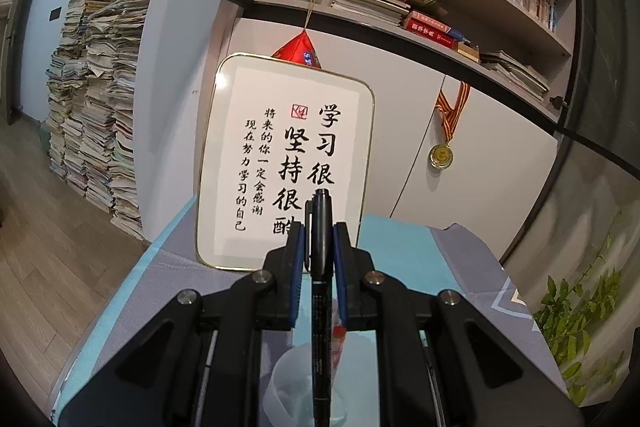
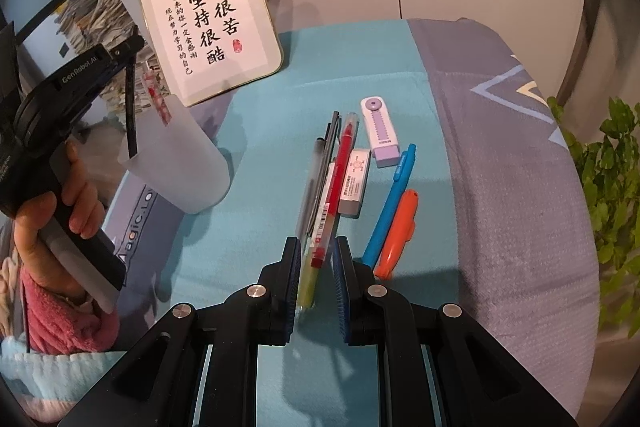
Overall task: Organize stationery
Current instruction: 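Lower the black marker into the frosted cup and open the left gripper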
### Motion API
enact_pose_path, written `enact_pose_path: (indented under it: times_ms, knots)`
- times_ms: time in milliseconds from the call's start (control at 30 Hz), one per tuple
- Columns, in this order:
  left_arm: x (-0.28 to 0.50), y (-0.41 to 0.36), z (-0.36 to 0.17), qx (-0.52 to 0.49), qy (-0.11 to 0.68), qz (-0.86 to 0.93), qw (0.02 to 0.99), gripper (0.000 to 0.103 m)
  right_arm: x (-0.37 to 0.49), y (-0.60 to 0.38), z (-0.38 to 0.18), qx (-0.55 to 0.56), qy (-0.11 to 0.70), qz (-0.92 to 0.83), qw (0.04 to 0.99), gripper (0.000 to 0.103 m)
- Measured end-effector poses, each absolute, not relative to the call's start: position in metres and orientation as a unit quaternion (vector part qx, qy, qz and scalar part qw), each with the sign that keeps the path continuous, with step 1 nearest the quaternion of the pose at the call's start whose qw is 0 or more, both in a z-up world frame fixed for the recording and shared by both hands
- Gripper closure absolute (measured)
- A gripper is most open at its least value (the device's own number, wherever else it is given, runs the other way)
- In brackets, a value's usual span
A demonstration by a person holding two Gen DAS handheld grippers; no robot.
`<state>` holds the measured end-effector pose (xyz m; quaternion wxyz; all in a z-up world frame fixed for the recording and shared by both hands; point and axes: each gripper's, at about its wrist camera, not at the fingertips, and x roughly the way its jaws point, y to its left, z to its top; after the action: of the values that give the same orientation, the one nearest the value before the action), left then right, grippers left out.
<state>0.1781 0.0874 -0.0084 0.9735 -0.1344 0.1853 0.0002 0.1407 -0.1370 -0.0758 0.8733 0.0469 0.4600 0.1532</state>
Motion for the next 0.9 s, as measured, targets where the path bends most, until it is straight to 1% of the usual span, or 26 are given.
enact_pose_path:
  times_ms: [300, 467, 733, 900]
  knots:
    - [0.163, 0.081, -0.02, -0.113, 0.199, -0.004, 0.973, 0.09, 0.141, -0.136, -0.078, 0.046, 0.465, 0.157, 0.87, 0.088]
    - [0.158, 0.079, -0.026, -0.103, 0.219, -0.009, 0.97, 0.089, 0.141, -0.133, -0.084, 0.042, 0.474, 0.162, 0.865, 0.088]
    - [0.15, 0.082, -0.024, -0.096, 0.221, -0.008, 0.97, 0.089, 0.138, -0.129, -0.094, 0.035, 0.492, 0.168, 0.853, 0.088]
    - [0.144, 0.082, -0.02, -0.086, 0.216, -0.011, 0.973, 0.08, 0.139, -0.129, -0.098, 0.035, 0.501, 0.168, 0.848, 0.088]
